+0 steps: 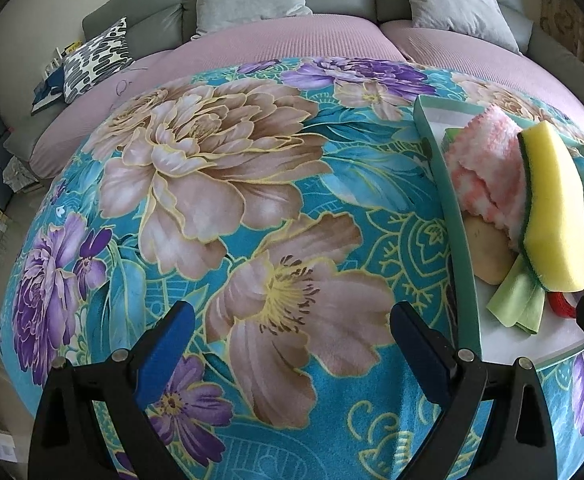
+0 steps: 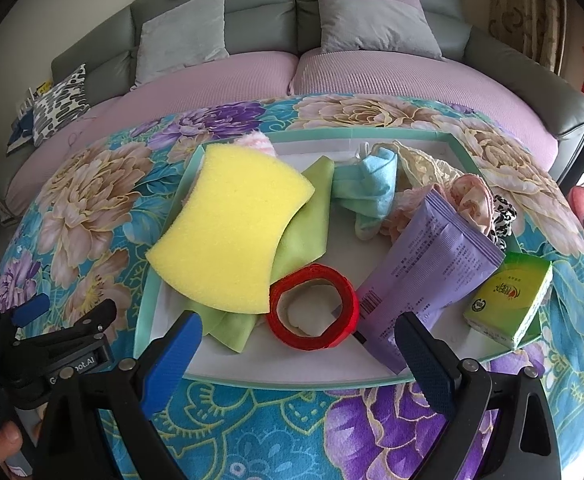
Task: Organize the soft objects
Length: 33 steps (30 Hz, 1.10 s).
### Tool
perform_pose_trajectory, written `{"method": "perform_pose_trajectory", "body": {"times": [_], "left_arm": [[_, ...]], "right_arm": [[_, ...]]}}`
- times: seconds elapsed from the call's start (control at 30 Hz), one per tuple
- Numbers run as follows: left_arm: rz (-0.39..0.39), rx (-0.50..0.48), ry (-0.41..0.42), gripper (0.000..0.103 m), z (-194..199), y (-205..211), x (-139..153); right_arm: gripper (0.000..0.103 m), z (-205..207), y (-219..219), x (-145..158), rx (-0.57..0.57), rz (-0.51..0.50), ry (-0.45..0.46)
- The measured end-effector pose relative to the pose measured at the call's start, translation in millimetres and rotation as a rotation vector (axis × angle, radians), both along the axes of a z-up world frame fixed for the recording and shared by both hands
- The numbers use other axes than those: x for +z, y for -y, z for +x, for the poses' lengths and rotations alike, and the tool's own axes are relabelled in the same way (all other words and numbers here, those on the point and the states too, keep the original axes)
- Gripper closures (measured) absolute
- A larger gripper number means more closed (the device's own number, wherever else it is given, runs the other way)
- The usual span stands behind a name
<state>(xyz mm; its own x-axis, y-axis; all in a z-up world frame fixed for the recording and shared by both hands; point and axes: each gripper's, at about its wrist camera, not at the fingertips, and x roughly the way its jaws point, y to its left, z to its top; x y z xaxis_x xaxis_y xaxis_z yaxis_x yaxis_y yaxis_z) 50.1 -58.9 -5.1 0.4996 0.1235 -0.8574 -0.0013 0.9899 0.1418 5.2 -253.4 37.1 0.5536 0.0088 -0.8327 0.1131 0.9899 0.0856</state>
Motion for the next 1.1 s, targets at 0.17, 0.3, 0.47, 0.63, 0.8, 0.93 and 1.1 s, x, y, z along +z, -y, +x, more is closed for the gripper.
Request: {"method": "perform_pose_trajectory", "body": {"times": [0.17,0.3,0.47,0.63,0.8,0.93,1.1], "left_arm": [[0.000,0.000,-0.008,0.005,0.8,-0.7,-1.0],[-0.002,0.006,-0.013,0.005,1.3,-2.4,-1.8],[-0.005,0.006,-0.014,0.005,1.5,-2.7,-1.8],[-0.006,0.005,-0.015,0.005,1.9,-2.1,-2.2],[-0.014,0.007,-0.014,0.005,1.7,-2.5,-2.0],[-0.024,0.009,-0.011,0.005,1.2,-2.6,-0.9],[-0.034,0.012,-0.007,0.005,1.1,-2.9,-0.3]], "right_arm": [[0.004,1.0,-0.3,-2.9,-0.001,0.001,-0.009],[0.004,0.9,-0.1,-3.0,-0.003,0.002,-0.010],[0.004,1.4,0.5,-3.8,-0.006,0.003,-0.015],[0.004,1.5,1.2,-4.5,-0.008,0.003,-0.017],[0.004,1.7,1.7,-5.4,-0.011,0.002,-0.020],[0.004,1.6,1.8,-5.4,-0.012,0.002,-0.022],[0.004,1.7,2.2,-5.8,-0.012,0.002,-0.023]]}}
